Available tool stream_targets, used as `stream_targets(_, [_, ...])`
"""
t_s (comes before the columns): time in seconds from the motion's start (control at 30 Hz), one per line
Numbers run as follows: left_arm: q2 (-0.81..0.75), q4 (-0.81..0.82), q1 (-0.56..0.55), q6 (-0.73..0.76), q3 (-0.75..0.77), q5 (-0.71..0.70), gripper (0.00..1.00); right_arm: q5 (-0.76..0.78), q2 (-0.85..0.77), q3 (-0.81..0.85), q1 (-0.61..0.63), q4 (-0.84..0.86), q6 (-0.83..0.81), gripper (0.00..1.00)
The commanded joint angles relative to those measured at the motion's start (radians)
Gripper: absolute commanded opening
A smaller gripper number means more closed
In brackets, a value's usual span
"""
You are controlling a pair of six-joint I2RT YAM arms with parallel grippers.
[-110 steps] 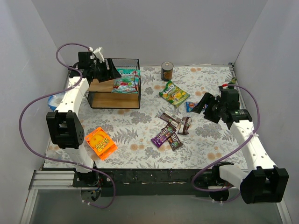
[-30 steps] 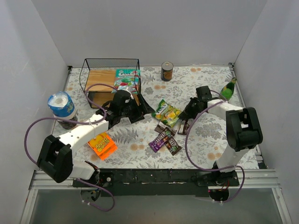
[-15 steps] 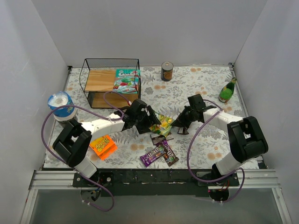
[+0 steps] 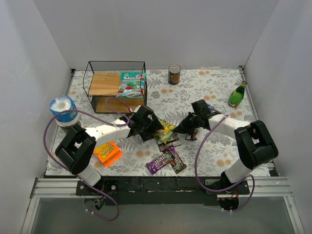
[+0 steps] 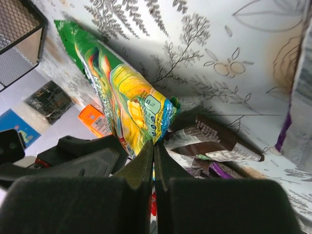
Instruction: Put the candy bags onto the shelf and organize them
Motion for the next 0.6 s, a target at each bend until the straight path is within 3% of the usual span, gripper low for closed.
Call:
stream_targets(0.0, [-0.026, 0.049, -0.005, -0.042, -0.026, -0.084, 0.70, -0.080, -0.076, -0.033, 0.027, 0.048, 0.111, 0.06])
stream_targets(0.13, [-0.052, 0.029, -0.008, -0.057, -0.038, -0.087, 0.71, -0.080, -0.093, -0.058, 0.033, 0.067, 0.145, 0.06])
stream_targets(0.33, [-0.141, -0.047, -0.015, -0.132, -0.084, -0.096, 0.92, -0.097, -0.070, -0.062, 0.045, 0.116, 0.206, 0.06])
stream_targets(0.47, [-0.139, -0.035, -0.023, -0.158, -0.093, -0.093, 0.92, -0.114, -0.067, -0.085, 0.066, 0.160, 0.261, 0.05])
stream_targets(0.57, [-0.121, -0.023, -0.032, -0.163, -0.085, -0.095, 0.85, -0.120, -0.074, -0.116, 0.085, 0.206, 0.315, 0.06])
